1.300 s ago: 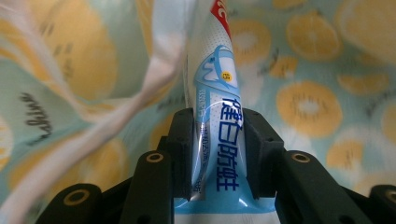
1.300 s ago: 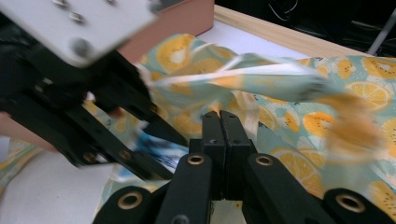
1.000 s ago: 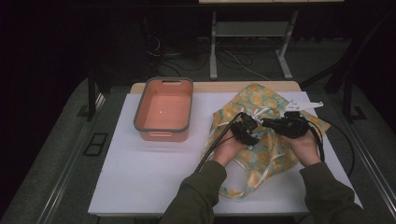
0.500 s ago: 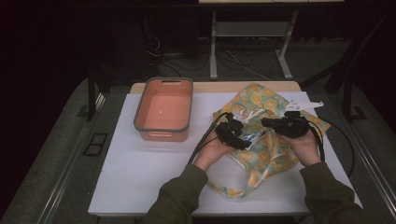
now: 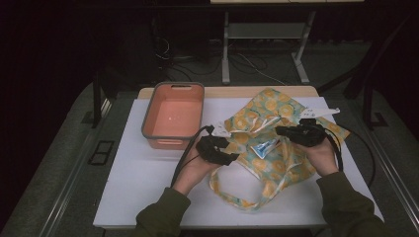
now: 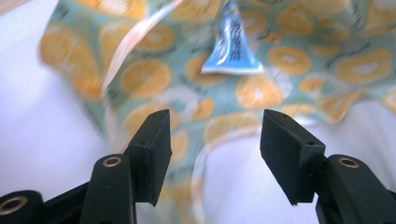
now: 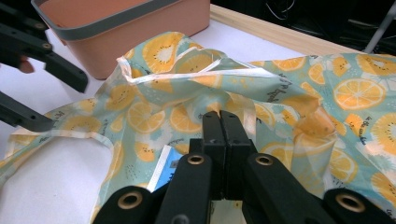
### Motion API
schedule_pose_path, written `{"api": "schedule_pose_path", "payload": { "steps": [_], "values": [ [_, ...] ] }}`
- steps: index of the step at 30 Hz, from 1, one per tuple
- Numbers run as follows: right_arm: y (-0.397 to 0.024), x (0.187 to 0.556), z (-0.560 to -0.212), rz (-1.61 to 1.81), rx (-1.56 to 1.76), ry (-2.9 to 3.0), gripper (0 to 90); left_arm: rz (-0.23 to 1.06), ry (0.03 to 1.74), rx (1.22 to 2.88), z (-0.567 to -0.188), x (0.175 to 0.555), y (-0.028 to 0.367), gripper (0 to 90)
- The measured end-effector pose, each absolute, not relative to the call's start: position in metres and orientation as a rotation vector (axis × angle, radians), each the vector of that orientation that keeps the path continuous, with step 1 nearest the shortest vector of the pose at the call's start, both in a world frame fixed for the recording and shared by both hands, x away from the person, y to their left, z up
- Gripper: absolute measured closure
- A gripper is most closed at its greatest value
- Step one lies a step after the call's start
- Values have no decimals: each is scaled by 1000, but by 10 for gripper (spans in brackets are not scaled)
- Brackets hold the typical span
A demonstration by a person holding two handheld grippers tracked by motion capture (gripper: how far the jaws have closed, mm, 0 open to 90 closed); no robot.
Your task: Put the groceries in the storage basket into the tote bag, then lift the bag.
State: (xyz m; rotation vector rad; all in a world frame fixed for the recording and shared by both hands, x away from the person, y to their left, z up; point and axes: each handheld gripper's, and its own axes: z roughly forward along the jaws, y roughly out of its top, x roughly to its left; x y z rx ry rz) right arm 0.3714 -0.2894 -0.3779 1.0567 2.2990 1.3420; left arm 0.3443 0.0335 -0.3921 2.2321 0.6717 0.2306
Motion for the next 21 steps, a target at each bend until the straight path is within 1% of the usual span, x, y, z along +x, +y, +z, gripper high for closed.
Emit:
{"api": "schedule_pose_path", "payload": {
  "steps": [5, 9, 12, 14, 15, 16, 18, 19, 21],
  "values": [
    [-288, 371, -379, 1338, 1051, 2311, 900, 240, 730, 2228, -402, 334, 56, 399],
    [-287, 371, -381, 1329, 1052, 2325, 899, 208, 777, 2231, -414, 336, 66, 395],
    [-286, 370, -382, 1320, 1053, 2335, 898, 204, 804, 2244, -422, 341, 66, 409],
    [-285, 369, -384, 1324, 1064, 2340, 889, 184, 825, 2251, -427, 347, 67, 435],
    [-285, 368, -384, 1325, 1067, 2345, 836, 180, 832, 2260, -429, 348, 67, 466],
    [-285, 367, -383, 1325, 1076, 2334, 749, 171, 840, 2258, -431, 350, 67, 509],
    [-286, 361, -380, 1329, 1068, 2329, 643, 140, 851, 2254, -433, 352, 68, 601],
    [-287, 357, -376, 1330, 1067, 2329, 596, 132, 847, 2255, -434, 353, 68, 691],
    [-287, 347, -370, 1329, 1048, 2327, 526, 125, 833, 2260, -434, 354, 68, 829]
  ]
}}
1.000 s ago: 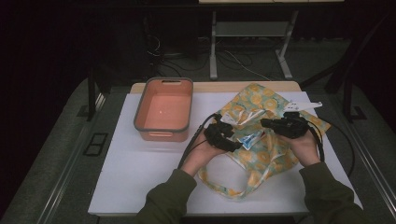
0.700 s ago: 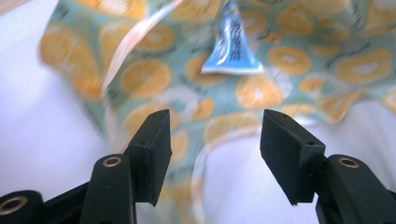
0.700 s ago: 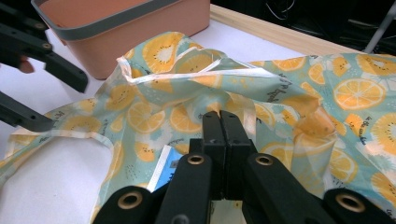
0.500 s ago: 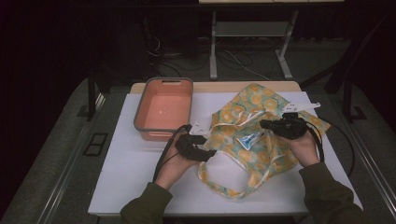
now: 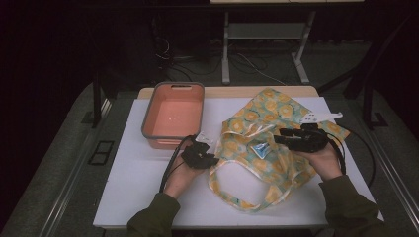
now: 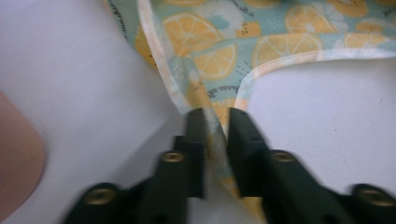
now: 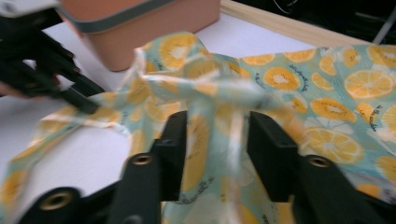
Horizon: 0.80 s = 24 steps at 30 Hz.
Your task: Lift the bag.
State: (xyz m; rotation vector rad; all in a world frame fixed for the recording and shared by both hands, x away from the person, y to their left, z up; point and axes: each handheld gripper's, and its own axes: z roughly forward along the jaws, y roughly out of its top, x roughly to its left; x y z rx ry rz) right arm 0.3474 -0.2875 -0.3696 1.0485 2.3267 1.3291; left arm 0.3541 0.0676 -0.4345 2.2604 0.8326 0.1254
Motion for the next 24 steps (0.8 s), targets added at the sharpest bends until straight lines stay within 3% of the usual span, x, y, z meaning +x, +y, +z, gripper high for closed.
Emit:
{"api": "schedule_pose_path", "payload": {
  "steps": [1, 7, 12, 19, 21, 24],
  "values": [
    [-287, 342, -366, 1318, 1039, 2322, 500, 113, 829, 2251, -434, 355, 68, 880],
    [-276, 308, -364, 1348, 940, 2416, 512, 52, 826, 2167, -427, 354, 76, 894],
    [-252, 288, -386, 1289, 840, 2556, 518, 41, 813, 2095, -418, 350, 81, 896],
    [-234, 291, -431, 997, 865, 2721, 510, 26, 816, 2030, -412, 348, 86, 896],
    [-235, 292, -439, 957, 875, 2753, 601, 27, 815, 2019, -411, 349, 88, 896],
    [-237, 292, -440, 918, 844, 2719, 832, 34, 815, 2005, -411, 350, 89, 896]
  ]
}}
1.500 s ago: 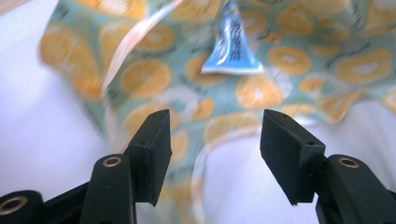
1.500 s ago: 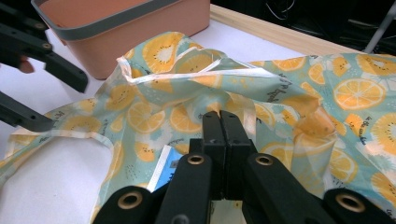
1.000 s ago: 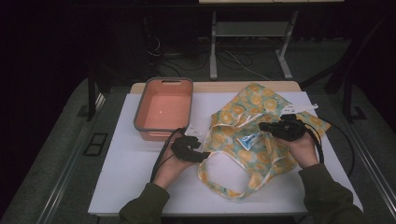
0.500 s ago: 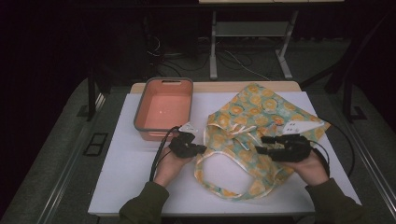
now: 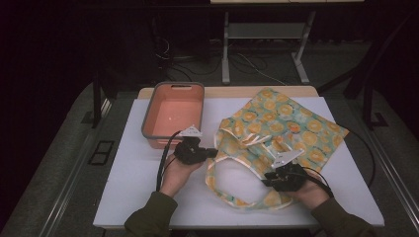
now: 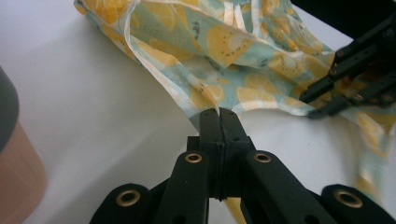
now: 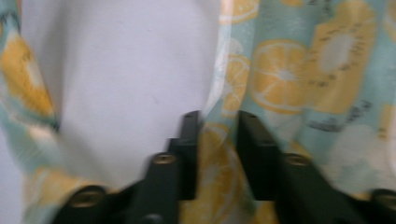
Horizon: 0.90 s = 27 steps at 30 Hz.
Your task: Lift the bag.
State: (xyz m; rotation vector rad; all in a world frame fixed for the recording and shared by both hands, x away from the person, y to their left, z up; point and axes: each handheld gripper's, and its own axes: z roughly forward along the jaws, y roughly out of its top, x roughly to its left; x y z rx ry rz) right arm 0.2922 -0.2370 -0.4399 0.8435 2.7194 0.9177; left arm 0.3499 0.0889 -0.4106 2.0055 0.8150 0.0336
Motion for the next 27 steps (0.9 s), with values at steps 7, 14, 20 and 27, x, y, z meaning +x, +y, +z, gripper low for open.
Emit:
{"api": "schedule_pose_path", "payload": {
  "steps": [7, 14, 20, 27],
  "values": [
    [-249, 298, -421, 1000, 828, 2594, 897, 86, 767, 1970, -399, 347, 91, 897],
    [-275, 308, -376, 1208, 862, 2338, 899, 156, 691, 1918, -375, 341, 89, 897],
    [-284, 311, -339, 1324, 840, 2170, 899, 232, 623, 1863, -349, 333, 87, 897],
    [-289, 318, -328, 1376, 862, 2138, 896, 245, 621, 1863, -348, 334, 88, 886]
  ]
}}
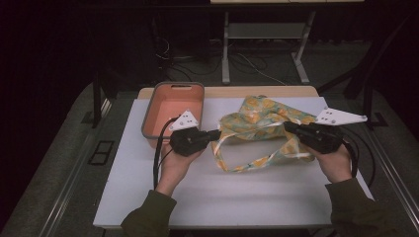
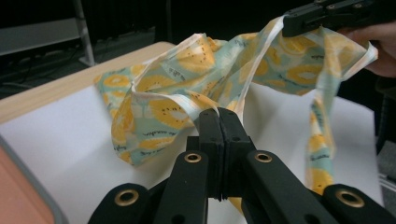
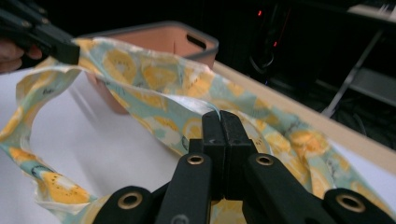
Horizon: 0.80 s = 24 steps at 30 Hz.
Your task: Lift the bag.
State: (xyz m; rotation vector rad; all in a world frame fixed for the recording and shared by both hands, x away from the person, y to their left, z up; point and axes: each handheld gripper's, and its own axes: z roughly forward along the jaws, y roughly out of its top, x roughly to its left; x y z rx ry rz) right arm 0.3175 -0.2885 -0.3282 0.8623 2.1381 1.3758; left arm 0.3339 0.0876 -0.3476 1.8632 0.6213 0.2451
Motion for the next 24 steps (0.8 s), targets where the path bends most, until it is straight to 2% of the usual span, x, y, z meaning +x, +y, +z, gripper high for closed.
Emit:
{"api": "schedule_pose_path", "payload": {
  "steps": [1, 2, 4, 6, 12, 22, 24],
  "values": [
    [-288, 318, -333, 1369, 870, 2150, 892, 241, 625, 1876, -350, 335, 88, 870],
    [-288, 319, -337, 1363, 880, 2171, 886, 242, 635, 1893, -353, 335, 88, 816],
    [-289, 320, -344, 1368, 909, 2210, 825, 232, 637, 1920, -358, 334, 90, 757],
    [-291, 319, -350, 1386, 926, 2251, 700, 236, 634, 1953, -362, 331, 94, 639],
    [-301, 307, -358, 1460, 918, 2291, 500, 247, 629, 1964, -369, 321, 113, 405],
    [-325, 284, -376, 1510, 946, 2279, 200, 263, 636, 1965, -389, 299, 140, 131],
    [-327, 280, -380, 1492, 944, 2279, 177, 268, 639, 1978, -395, 295, 144, 91]
  ]
}}
